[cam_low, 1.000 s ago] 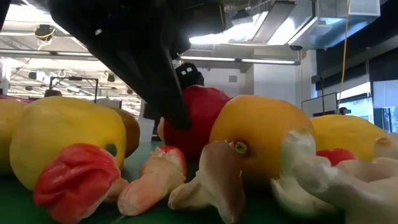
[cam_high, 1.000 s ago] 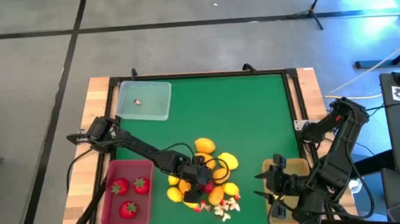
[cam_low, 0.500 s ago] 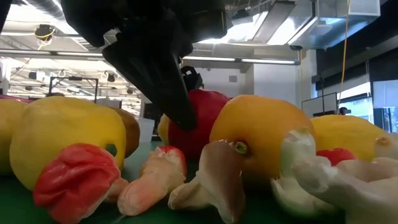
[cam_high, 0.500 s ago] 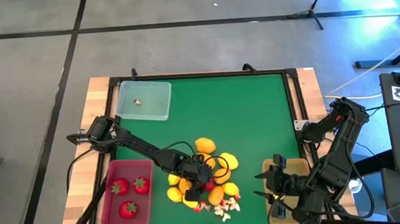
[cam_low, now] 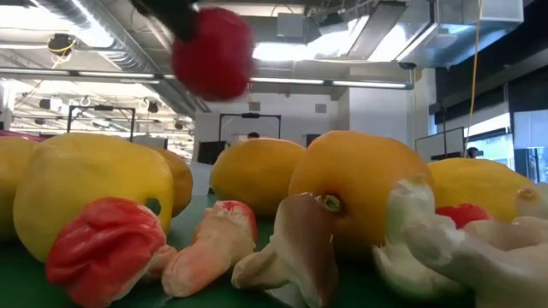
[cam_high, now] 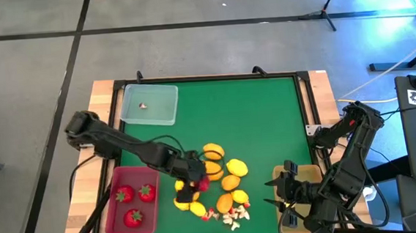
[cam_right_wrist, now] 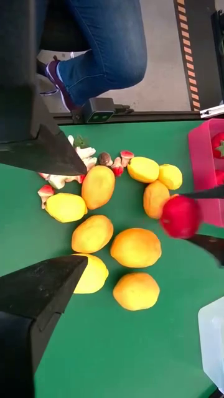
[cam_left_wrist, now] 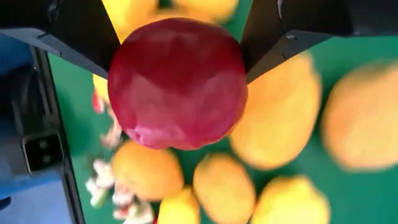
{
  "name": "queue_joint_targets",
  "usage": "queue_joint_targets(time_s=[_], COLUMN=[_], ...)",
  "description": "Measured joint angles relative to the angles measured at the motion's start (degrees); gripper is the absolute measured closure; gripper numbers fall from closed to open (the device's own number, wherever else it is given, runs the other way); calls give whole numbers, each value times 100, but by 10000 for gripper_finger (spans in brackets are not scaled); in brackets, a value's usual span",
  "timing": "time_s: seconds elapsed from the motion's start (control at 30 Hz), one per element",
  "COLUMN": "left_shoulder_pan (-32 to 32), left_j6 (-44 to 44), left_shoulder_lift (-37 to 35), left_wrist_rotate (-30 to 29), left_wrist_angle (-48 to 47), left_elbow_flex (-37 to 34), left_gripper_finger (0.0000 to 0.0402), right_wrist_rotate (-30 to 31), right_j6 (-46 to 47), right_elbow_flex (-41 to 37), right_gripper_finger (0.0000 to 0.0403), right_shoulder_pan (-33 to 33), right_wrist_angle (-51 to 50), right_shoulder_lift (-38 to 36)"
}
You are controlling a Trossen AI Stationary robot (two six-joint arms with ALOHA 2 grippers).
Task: Sort produce into baskets
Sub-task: Put the red tomato into the red bin
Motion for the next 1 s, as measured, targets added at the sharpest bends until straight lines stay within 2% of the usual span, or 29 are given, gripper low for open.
queue_joint_targets(time_s=[0.23,0.4,0.63,0.8,1.0], left_shoulder_pan=[-378,-858,-1557,-2004,-2465], left_j6=[-1293,-2396,-3584,-4345,-4899], left_shoulder_lift=[-967,-1369,-1727,-1884,-1933], left_wrist_rotate=[-8,-66,-322,-746,-918], left_wrist_angle=[-2011,-3100,-3956,-4488,-4601], left_elbow_flex=[4,4,4,4,-241], left_gripper_finger=[112,112,112,112,112], right_wrist_rotate=[57,100,-1,-2,0], right_j6=[0,-17,-18,-20,-20], right_elbow_flex=[2,0,0,0,0], right_gripper_finger=[182,182,182,182,182], right_shoulder_pan=[0,0,-37,-37,-48], right_wrist_angle=[4,-16,5,-3,-3], right_shoulder_lift=[93,232,259,259,259])
